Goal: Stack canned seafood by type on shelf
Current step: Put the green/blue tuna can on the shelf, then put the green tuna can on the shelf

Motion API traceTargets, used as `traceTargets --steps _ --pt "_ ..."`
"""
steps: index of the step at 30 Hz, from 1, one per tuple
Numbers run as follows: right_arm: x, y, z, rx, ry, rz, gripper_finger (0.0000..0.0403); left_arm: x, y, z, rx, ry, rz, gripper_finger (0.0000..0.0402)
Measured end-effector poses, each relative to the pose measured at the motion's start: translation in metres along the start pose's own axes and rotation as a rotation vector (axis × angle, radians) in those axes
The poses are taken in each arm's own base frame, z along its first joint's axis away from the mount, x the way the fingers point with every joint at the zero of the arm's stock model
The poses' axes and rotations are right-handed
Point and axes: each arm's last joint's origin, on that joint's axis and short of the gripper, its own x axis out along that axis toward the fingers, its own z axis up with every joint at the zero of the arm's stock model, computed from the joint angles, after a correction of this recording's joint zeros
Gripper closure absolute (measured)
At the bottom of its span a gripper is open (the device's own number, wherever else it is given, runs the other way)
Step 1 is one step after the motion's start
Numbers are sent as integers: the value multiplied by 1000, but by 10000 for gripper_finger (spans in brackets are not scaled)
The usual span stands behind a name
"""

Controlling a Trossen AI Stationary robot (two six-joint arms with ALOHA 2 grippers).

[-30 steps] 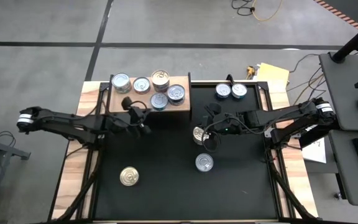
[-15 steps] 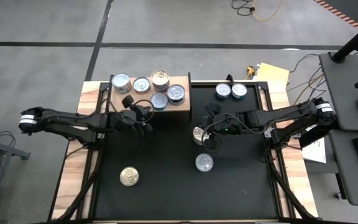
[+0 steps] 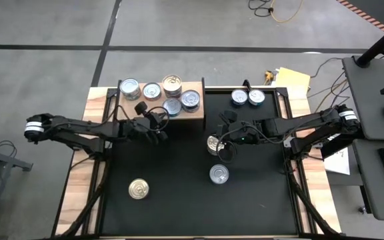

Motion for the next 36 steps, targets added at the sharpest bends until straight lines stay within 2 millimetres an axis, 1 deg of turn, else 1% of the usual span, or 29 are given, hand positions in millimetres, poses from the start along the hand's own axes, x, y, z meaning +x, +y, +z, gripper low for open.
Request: traceTargets --steps 16,20,24,27,31,36 --pt "0 0 0 0 0 0 390 2 2 1 4 -6 11 401" --pt "0 0 -2 45 17 1 390 -4 3 2 -16 -11 -2 401" --pt "0 0 -6 109 61 -1 390 -16 1 3 -65 -25 -40 401" --pt "0 1 -12 166 111 -5 390 -27 -7 5 -106 -49 -145 401" --pt "3 3 -23 263 172 -16 390 -45 -25 7 -112 -86 -332 401" --pt "5 6 -34 354 219 -28 390 -67 -48 6 -85 -126 -461 401"
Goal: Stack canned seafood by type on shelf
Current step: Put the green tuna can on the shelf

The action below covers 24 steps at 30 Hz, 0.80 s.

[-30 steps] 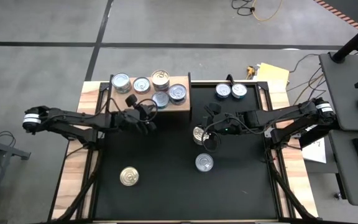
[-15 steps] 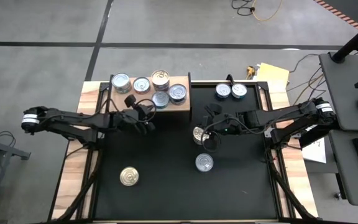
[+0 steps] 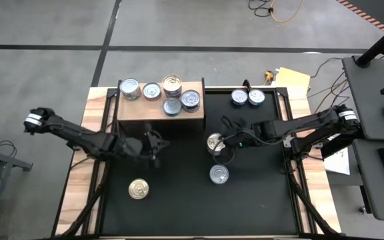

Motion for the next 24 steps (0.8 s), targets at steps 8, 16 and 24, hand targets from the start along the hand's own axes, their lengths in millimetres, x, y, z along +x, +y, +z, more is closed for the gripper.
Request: traceTargets --steps 8,16,24 --pt "2 9 -13 67 30 17 390 -19 -35 -4 28 -26 -168 401" --pt "-5 25 -26 128 98 91 390 -39 -48 -8 35 135 -228 401" --pt "-15 35 -47 251 251 68 390 -48 -44 5 -14 281 -224 401"
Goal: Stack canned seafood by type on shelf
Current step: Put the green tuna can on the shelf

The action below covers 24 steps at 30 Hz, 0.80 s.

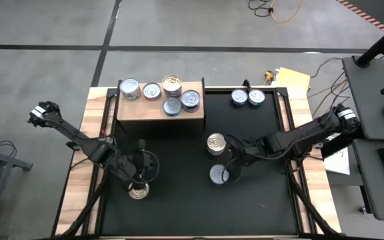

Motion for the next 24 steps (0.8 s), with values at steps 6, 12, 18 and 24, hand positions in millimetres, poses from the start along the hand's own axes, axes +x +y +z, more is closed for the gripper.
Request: traceTargets --steps 6,12,18,24 --pt "-3 9 -15 51 40 15 390 -5 1 -3 -11 133 -57 401" --pt "-4 14 -25 90 53 24 390 -7 2 -2 -26 137 -49 401" --pt "1 17 -38 100 39 33 390 -8 1 0 1 130 -47 401" --pt "9 20 -51 90 7 83 390 -12 3 3 -19 153 -31 401"
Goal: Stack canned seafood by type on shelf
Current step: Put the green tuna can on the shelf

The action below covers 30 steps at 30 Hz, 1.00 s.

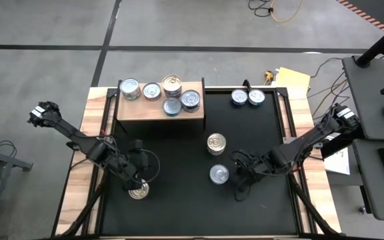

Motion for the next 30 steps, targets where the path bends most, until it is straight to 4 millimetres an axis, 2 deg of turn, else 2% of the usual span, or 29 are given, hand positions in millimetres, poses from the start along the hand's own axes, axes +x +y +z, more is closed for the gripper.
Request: traceTargets --steps 7,16,23,30 --pt "12 -1 -10 -121 -165 36 390 -2 -2 5 -21 -23 -12 401" --pt "25 -18 -28 -55 -250 -45 390 10 -10 6 -42 -74 -50 401" --pt "41 -36 -46 -9 -254 -89 390 17 -21 0 -96 7 -113 401" --pt "65 -36 -54 -57 -255 -141 390 17 -25 -2 -164 31 -140 401"
